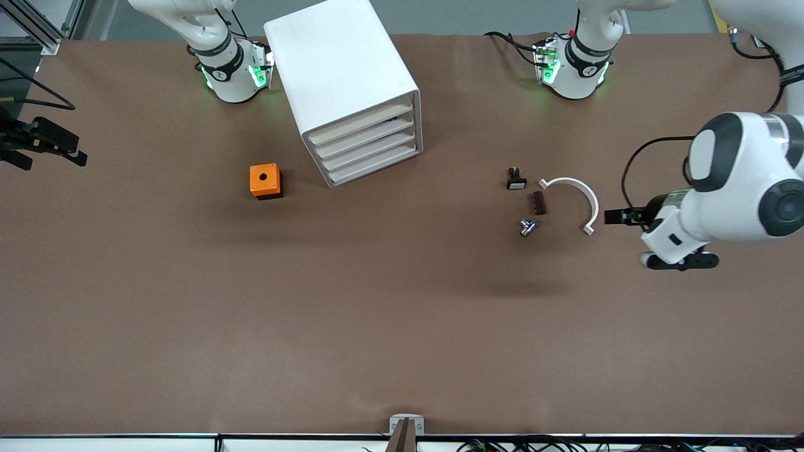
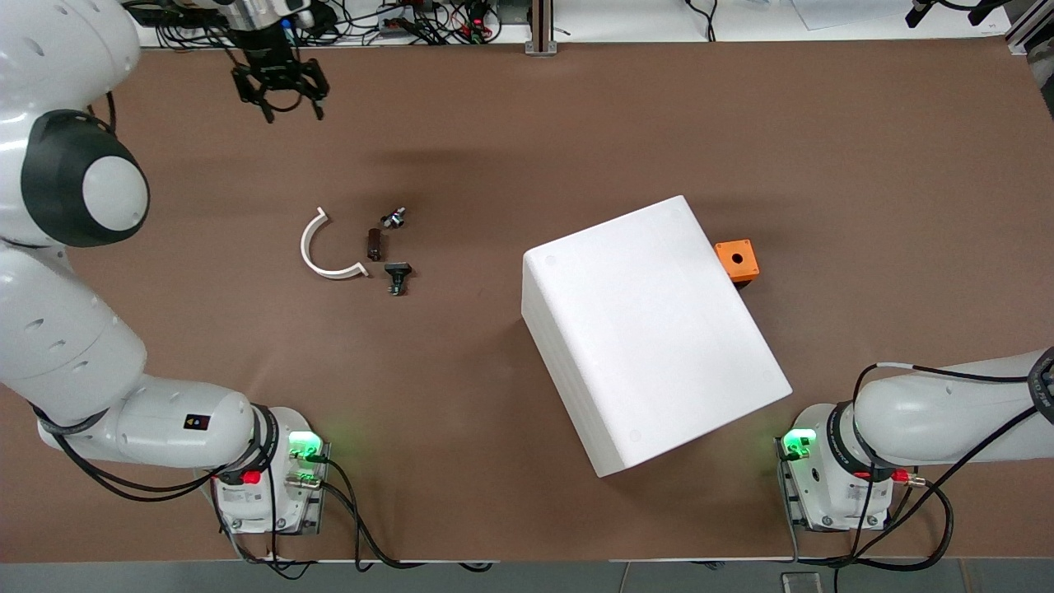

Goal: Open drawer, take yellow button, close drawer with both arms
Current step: 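Reach the left gripper to the white cabinet drawer and grasp its front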

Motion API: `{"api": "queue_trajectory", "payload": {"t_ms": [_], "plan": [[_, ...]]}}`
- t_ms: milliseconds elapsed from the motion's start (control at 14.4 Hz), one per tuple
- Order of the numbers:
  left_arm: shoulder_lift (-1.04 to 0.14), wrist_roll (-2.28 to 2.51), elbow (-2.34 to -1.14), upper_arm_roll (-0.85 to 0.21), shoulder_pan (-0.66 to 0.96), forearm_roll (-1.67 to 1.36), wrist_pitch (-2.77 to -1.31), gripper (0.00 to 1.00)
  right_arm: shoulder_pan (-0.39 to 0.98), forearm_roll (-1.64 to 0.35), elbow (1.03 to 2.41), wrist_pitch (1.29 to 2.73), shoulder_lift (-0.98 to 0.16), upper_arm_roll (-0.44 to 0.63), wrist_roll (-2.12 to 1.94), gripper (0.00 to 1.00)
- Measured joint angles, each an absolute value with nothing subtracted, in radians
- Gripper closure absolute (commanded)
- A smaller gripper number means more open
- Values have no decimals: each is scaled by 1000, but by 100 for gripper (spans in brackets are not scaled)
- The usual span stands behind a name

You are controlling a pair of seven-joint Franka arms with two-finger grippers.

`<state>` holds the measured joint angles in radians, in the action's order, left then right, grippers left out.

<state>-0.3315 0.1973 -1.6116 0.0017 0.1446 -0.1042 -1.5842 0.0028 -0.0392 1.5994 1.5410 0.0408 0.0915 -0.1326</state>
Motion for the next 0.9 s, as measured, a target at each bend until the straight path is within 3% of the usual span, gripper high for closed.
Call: {"api": "queue_trajectory", "payload": {"t_ms": [346, 900], "plan": [[-383, 675, -1489, 0, 264, -288, -1382, 0, 3, -39, 1599, 1540, 41, 86, -133, 0], [-503, 1555, -1451, -3, 409, -650, -1315, 0, 3, -27, 1599, 1543, 41, 87, -133, 0]]}}
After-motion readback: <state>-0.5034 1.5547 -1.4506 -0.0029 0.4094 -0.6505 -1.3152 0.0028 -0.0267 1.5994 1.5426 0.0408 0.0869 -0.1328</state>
